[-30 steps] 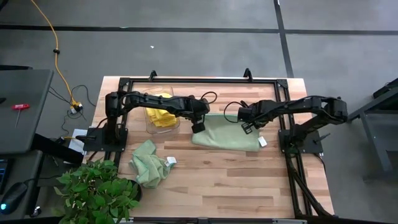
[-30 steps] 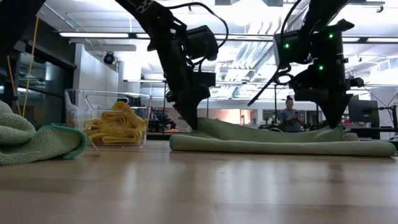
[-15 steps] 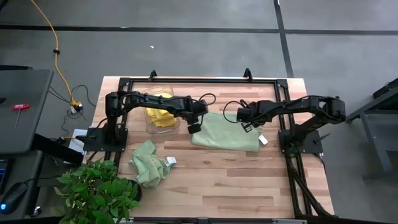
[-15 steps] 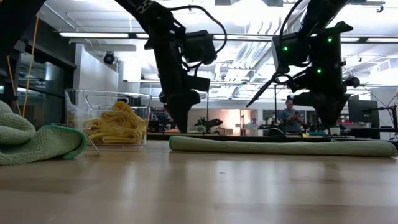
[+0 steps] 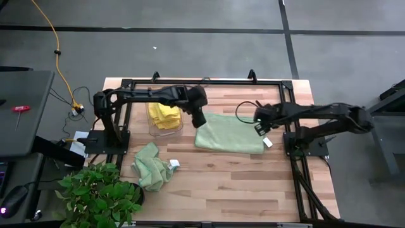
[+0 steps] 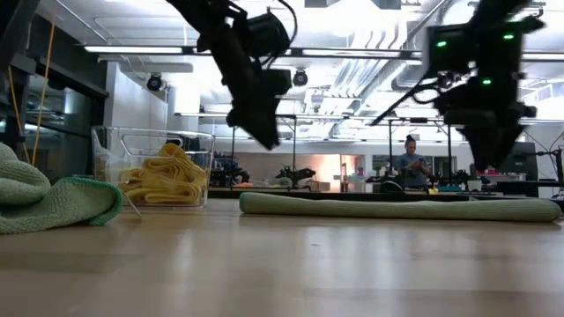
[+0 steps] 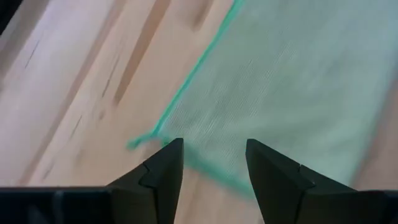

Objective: Fold microfiber towels
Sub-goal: Fold the right green towel

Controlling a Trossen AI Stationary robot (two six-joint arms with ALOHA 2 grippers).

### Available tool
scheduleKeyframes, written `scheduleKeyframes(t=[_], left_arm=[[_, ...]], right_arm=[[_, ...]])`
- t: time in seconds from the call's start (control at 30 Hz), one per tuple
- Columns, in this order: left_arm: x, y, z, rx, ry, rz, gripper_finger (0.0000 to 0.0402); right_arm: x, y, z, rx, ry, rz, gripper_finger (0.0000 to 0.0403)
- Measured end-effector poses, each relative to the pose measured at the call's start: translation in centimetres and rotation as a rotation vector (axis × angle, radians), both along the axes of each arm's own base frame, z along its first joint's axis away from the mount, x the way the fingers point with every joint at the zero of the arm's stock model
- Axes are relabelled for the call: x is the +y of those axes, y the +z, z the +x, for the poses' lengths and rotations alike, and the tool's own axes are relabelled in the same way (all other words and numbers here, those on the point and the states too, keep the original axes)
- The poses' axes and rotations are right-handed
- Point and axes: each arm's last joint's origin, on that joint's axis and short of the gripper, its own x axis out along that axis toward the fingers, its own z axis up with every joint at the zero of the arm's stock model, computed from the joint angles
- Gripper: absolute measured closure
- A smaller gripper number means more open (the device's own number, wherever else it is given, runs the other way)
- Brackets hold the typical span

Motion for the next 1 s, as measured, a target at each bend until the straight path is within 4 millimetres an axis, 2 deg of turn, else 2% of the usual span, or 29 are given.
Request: scheduleKeyframes(t=[0.13, 0.2, 0.37, 0.57, 0.73, 1.0], left_arm=[[0.9, 0.4, 0.7, -0.21, 0.028, -0.103, 0.0238], [0.6, 0.2, 1.1, -0.26, 0.035, -0.126, 0.0238], [-1.5, -3.0, 2.3, -0.12, 0.033, -0.109, 0.024], [-4.1, -6.6, 3.8, -0.01, 0.045, -0.106, 0.0251], [-5.5, -8.2, 4.2, 0.049, 0.057, -0.126, 0.0269], [-5.8, -8.7, 4.0, 0.098, 0.06, -0.136, 0.0281]], right_arm=[[1.0, -0.7, -2.4, -0.206, -0.07, 0.089, 0.0197], [1.3, -0.8, -3.1, -0.305, -0.095, 0.116, 0.0197], [1.7, -0.6, -4.4, -0.453, -0.21, 0.134, 0.0197], [1.8, -2.3, -4.5, -0.431, -0.34, 0.211, 0.0197], [2.0, -3.9, -4.3, -0.365, -0.355, 0.292, 0.0197], [1.7, -4.4, -3.1, -0.393, -0.355, 0.296, 0.0197]])
